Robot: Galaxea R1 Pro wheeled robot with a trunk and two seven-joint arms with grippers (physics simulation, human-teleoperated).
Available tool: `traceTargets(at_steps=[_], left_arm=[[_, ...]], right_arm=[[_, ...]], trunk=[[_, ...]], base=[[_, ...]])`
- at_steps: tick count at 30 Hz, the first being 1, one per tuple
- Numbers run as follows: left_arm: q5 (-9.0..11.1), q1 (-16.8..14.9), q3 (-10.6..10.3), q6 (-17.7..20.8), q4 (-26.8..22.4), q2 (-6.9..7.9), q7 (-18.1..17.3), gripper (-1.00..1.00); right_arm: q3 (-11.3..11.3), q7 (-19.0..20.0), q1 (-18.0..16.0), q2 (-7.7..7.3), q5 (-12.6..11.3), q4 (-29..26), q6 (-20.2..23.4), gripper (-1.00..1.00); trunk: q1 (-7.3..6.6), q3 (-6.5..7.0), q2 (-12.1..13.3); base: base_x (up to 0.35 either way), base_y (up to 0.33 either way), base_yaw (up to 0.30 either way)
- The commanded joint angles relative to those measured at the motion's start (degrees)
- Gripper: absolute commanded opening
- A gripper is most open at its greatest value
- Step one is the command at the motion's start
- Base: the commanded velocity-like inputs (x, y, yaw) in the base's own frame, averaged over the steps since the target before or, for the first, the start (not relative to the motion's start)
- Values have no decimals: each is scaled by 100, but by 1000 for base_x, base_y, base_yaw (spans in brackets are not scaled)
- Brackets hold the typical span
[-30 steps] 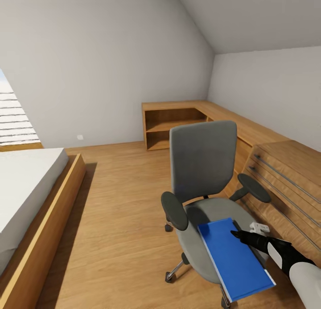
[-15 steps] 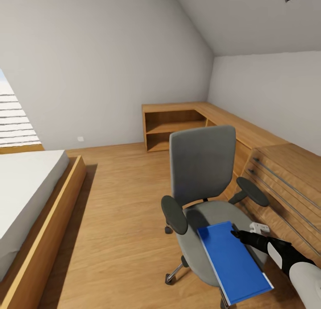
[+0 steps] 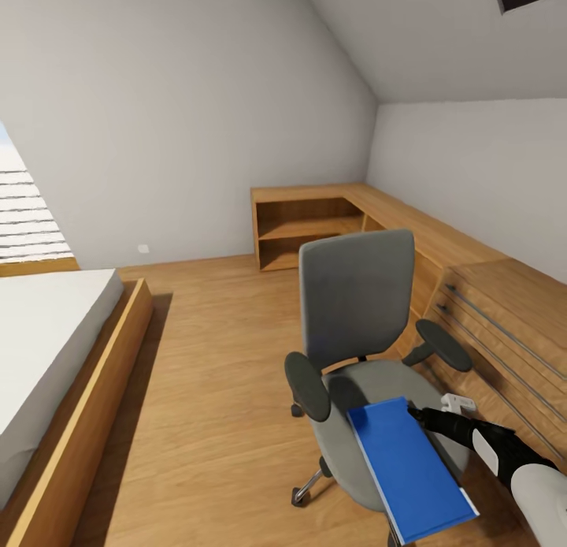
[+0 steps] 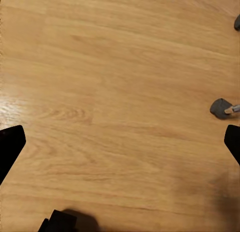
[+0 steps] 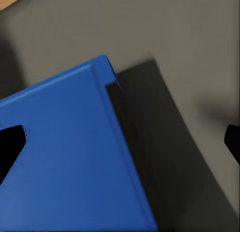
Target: In the bedroom, organize the workspace by keeping the computer under the desk, ensuring the monitor is on the desk, placing the keyboard on the desk next to the monitor, placing the mouse on the desk next to the keyboard, moving the folder from the swivel chair onto the desk next to the mouse, stacking the notebook on top of the folder with the pen on top of the notebook, and positioning the swivel chair next to the desk.
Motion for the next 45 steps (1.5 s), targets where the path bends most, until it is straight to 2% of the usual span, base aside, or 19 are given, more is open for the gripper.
traceTargets(at_steps=[1, 16, 45], left_arm=[[53, 1, 14, -2, -5, -5, -27, 100], [53, 1, 12, -1, -5, -5, -28, 100], [53, 1, 7, -1, 8, 3, -28, 100]], right_arm=[[-47, 30, -1, 2, 9, -9, 46, 100], [-50, 30, -1, -1, 6, -24, 64, 100], [-53, 28, 7, 9, -14, -15, 35, 100]], trunk=[[-23, 15, 39], [-352, 284, 641], [-352, 284, 641]], base=[[0, 0, 0], [0, 0, 0], [0, 0, 0]])
